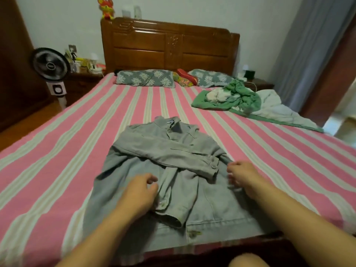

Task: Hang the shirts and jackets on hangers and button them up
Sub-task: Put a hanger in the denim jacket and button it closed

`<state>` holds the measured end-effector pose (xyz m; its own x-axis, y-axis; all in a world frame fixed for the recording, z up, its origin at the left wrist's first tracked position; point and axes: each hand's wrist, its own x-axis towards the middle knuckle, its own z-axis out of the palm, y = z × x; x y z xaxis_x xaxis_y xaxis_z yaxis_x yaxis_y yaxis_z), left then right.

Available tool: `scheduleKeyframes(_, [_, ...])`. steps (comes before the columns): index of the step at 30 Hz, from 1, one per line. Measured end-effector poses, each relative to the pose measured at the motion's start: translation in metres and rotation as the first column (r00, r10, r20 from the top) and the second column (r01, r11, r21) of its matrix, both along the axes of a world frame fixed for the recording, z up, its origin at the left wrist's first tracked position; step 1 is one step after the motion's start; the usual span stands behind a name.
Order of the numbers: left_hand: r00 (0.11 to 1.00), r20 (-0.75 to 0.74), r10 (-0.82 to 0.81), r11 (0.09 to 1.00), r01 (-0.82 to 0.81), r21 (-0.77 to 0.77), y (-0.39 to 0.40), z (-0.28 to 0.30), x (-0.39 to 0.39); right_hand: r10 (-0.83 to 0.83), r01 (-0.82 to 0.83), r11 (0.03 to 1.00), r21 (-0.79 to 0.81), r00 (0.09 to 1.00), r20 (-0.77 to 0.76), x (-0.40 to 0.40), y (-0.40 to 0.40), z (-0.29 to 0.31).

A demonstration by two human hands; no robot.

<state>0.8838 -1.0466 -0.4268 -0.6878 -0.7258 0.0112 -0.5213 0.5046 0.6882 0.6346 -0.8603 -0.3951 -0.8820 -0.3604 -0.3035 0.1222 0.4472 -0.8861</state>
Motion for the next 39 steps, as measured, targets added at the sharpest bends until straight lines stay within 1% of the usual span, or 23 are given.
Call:
scheduleKeyframes(3, [0.996, 0.041, -0.078, 0.995, 0.08, -0.058, 0.014, -0.025, -0.015, 0.044, -0.046, 0.999, 0.025, 0.995, 0.086, -0.008, -0.036, -0.022])
scheduleKeyframes(5, [0.984, 0.147, -0.095, 0.986, 0.113, -0.119, 0.012, -0.035, -0.017, 0.055, -0.051, 0.998, -0.032, 0.983, 0.175, -0.006, -0.054, -0.032])
scheduleKeyframes(7, [0.992, 0.098, -0.076, 0.994, 0.083, -0.073, 0.013, -0.031, -0.019, -0.016, 0.044, 0.989, -0.144, 0.982, 0.191, -0.001, -0.06, -0.037])
scheduleKeyframes(9, [0.999, -0.036, 0.032, 0.999, -0.032, -0.012, 0.015, -0.018, -0.015, -0.104, 0.097, 0.97, -0.223, 0.994, -0.019, 0.007, -0.054, -0.031])
scheduleKeyframes(11, [0.964, -0.221, 0.147, 0.984, -0.12, 0.133, 0.015, 0.0, -0.007, -0.08, -0.005, 0.958, -0.288, 0.955, -0.284, 0.03, -0.04, -0.01])
scheduleKeyframes(12, [0.917, -0.336, 0.213, 0.945, -0.106, 0.309, 0.018, 0.014, -0.002, -0.02, -0.112, 0.948, -0.299, 0.914, -0.406, 0.046, -0.035, 0.004])
scheduleKeyframes(14, [0.812, -0.477, 0.336, 0.776, 0.048, 0.628, 0.029, 0.04, 0.009, 0.094, -0.316, 0.892, -0.324, 0.83, -0.55, 0.086, -0.028, 0.029])
scheduleKeyframes(16, [0.774, -0.521, 0.359, 0.69, 0.156, 0.707, 0.035, 0.056, 0.019, 0.217, -0.466, 0.815, -0.344, 0.797, -0.564, 0.121, -0.028, 0.032])
scheduleKeyframes(17, [0.77, -0.535, 0.348, 0.694, 0.173, 0.699, 0.036, 0.058, 0.025, 0.331, -0.538, 0.794, -0.282, 0.772, -0.542, 0.136, -0.03, 0.031])
scheduleKeyframes(18, [0.79, -0.516, 0.332, 0.722, 0.139, 0.678, 0.035, 0.059, 0.03, 0.493, -0.644, 0.753, -0.137, 0.69, -0.53, 0.148, -0.031, 0.025])
scheduleKeyframes(19, [0.845, -0.445, 0.297, 0.79, 0.044, 0.611, 0.031, 0.054, 0.036, 0.673, -0.748, 0.657, 0.096, 0.525, -0.521, 0.155, -0.03, 0.017])
scheduleKeyframes(20, [0.93, -0.297, 0.217, 0.896, -0.07, 0.438, 0.024, 0.048, 0.044, 0.792, -0.78, 0.544, 0.31, 0.356, -0.496, 0.157, -0.028, 0.009])
scheduleKeyframes(21, [0.991, -0.044, 0.126, 0.971, -0.114, 0.211, 0.017, 0.038, 0.052, 0.847, -0.741, 0.485, 0.464, 0.266, -0.461, 0.155, -0.026, 0.004])
scheduleKeyframes(22, [0.979, 0.19, 0.067, 0.996, -0.076, 0.04, 0.01, 0.028, 0.06, 0.844, -0.68, 0.515, 0.522, 0.295, -0.448, 0.15, -0.024, 0.004])
scheduleKeyframes(23, [0.946, 0.322, 0.031, 0.999, -0.017, -0.045, 0.005, 0.018, 0.066, 0.801, -0.616, 0.592, 0.519, 0.381, -0.462, 0.143, -0.023, 0.004])
scheduleKeyframes(24, [0.935, 0.355, 0.006, 0.997, 0.022, -0.075, 0.003, 0.011, 0.072, 0.73, -0.528, 0.683, 0.505, 0.475, -0.492, 0.133, -0.024, 0.004])
scheduleKeyframes(25, [0.952, 0.307, -0.003, 0.998, 0.02, -0.052, 0.003, 0.009, 0.076, 0.659, -0.436, 0.751, 0.495, 0.53, -0.534, 0.122, -0.026, 0.003])
scheduleKeyframes(27, [0.996, 0.09, -0.004, 1.0, 0.004, 0.0, 0.009, 0.011, 0.08, 0.537, -0.321, 0.839, 0.439, 0.62, -0.572, 0.103, -0.028, 0.004])
scheduleKeyframes(30, [0.995, -0.063, -0.073, 0.987, 0.063, -0.148, 0.017, 0.015, 0.072, 0.489, -0.369, 0.87, 0.328, 0.731, -0.475, 0.1, -0.037, -0.002])
scheduleKeyframes(33, [0.988, 0.006, -0.153, 0.947, 0.148, -0.285, 0.026, 0.006, 0.055, 0.524, -0.461, 0.851, 0.251, 0.77, -0.363, 0.12, -0.062, -0.018])
scheduleKeyframes(35, [0.984, 0.075, -0.164, 0.933, 0.18, -0.312, 0.029, 0.0, 0.044, 0.51, -0.464, 0.86, 0.214, 0.75, -0.421, 0.131, -0.079, -0.026])
scheduleKeyframes(37, [0.991, 0.069, -0.112, 0.951, 0.127, -0.28, 0.026, -0.002, 0.04, 0.429, -0.403, 0.899, 0.172, 0.73, -0.532, 0.134, -0.089, -0.026])
scheduleKeyframes(39, [0.998, -0.04, -0.047, 0.983, 0.039, -0.179, 0.021, 0.001, 0.038, 0.302, -0.336, 0.941, 0.043, 0.775, -0.555, 0.128, -0.091, -0.021])
